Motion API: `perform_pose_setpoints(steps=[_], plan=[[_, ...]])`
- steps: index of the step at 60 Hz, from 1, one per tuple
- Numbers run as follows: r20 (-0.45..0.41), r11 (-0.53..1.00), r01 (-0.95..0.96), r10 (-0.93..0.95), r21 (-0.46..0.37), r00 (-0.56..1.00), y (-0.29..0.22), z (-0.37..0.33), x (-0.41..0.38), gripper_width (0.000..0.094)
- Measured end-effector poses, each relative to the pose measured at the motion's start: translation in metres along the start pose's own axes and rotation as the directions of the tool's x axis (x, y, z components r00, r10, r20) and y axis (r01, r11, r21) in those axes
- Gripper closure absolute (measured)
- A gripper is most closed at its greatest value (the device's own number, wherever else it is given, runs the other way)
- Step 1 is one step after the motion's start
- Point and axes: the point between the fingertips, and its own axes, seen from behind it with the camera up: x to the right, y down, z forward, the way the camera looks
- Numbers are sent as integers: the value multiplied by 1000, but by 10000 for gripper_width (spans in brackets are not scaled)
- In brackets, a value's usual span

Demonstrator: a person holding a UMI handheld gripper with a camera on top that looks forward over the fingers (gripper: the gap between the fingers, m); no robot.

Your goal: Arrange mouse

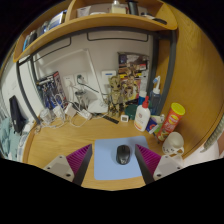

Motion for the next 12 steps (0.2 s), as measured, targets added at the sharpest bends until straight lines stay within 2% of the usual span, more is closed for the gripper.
perform_pose_setpoints(steps=[12], plan=[[12,999,33,-34,12,999,3,-15,-9,69]])
